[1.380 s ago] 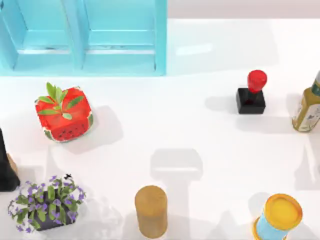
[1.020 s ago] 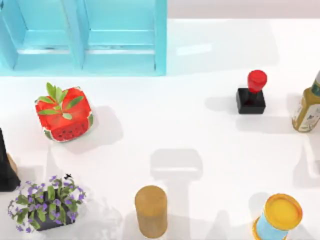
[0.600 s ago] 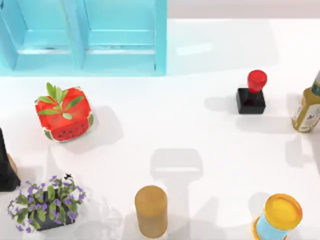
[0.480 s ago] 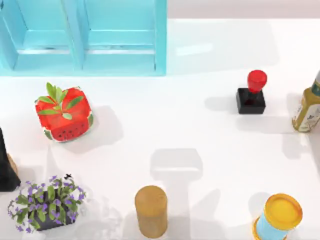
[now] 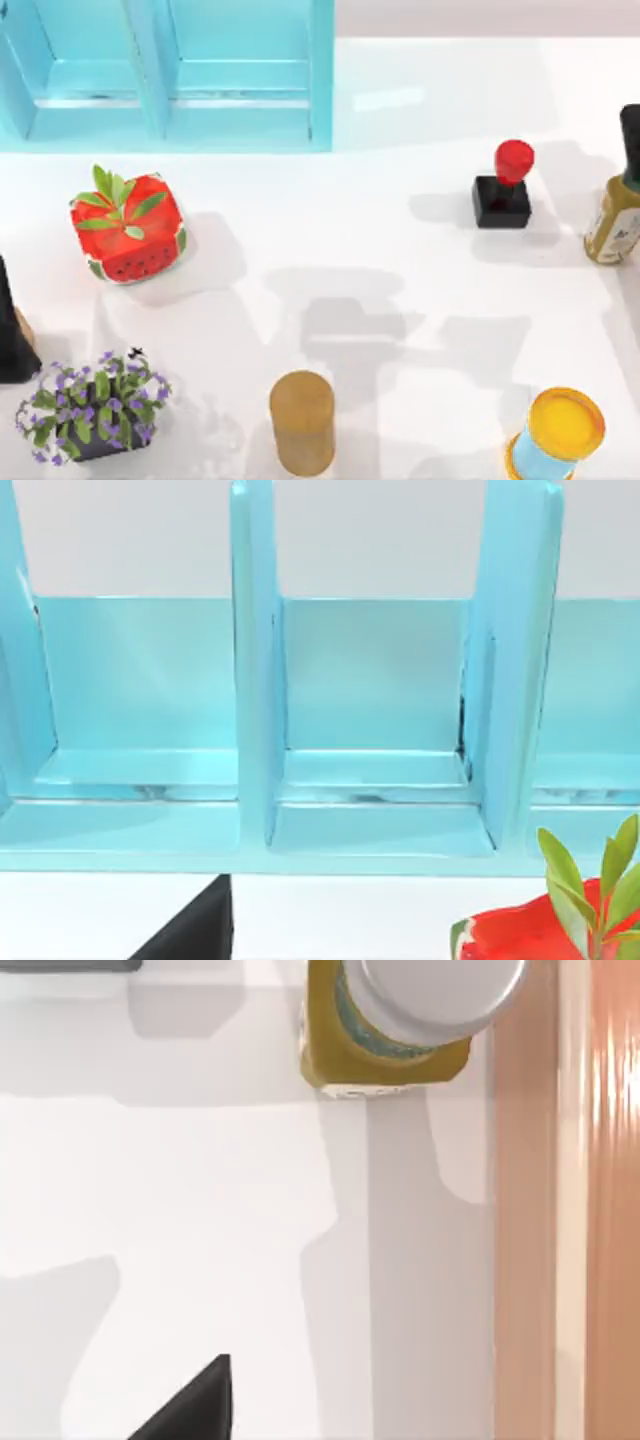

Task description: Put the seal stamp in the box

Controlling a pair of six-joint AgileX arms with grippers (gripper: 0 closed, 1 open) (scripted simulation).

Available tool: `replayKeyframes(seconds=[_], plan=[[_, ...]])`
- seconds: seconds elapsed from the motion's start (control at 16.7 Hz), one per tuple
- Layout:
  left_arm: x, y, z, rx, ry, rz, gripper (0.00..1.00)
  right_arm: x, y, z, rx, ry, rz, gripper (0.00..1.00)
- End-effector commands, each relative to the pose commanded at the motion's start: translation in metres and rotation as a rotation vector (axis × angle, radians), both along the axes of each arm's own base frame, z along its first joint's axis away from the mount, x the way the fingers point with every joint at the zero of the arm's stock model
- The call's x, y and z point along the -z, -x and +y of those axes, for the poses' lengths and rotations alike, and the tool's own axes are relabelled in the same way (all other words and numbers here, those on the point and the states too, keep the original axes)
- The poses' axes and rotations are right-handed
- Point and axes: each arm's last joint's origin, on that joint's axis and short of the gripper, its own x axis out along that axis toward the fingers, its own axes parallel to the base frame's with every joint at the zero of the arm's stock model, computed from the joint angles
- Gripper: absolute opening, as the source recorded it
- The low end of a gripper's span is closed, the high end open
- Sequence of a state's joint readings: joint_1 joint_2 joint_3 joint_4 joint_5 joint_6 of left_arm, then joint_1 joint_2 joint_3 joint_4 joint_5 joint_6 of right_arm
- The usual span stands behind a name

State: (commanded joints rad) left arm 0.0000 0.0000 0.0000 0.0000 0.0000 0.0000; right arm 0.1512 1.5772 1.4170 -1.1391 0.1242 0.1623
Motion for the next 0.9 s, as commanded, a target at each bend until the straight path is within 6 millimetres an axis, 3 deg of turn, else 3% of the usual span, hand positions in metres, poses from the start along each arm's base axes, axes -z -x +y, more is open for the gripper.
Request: replayKeyframes(seconds=[0.24, 0.48, 0.72, 0.9], plan=[[0.000, 0.000, 0.000, 0.000, 0.000, 0.000, 1.00, -0.005, -0.062, 0.037, -0.034, 0.009, 0.110, 1.00], [0.000, 0.000, 0.000, 0.000, 0.000, 0.000, 1.00, 0.002, -0.108, 0.074, -0.049, -0.030, 0.127, 1.00], [0.000, 0.000, 0.000, 0.000, 0.000, 0.000, 1.00, 0.032, -0.138, 0.091, -0.027, -0.069, 0.174, 1.00], [0.000, 0.000, 0.000, 0.000, 0.000, 0.000, 1.00, 0.040, -0.144, 0.093, -0.017, -0.079, 0.188, 1.00]])
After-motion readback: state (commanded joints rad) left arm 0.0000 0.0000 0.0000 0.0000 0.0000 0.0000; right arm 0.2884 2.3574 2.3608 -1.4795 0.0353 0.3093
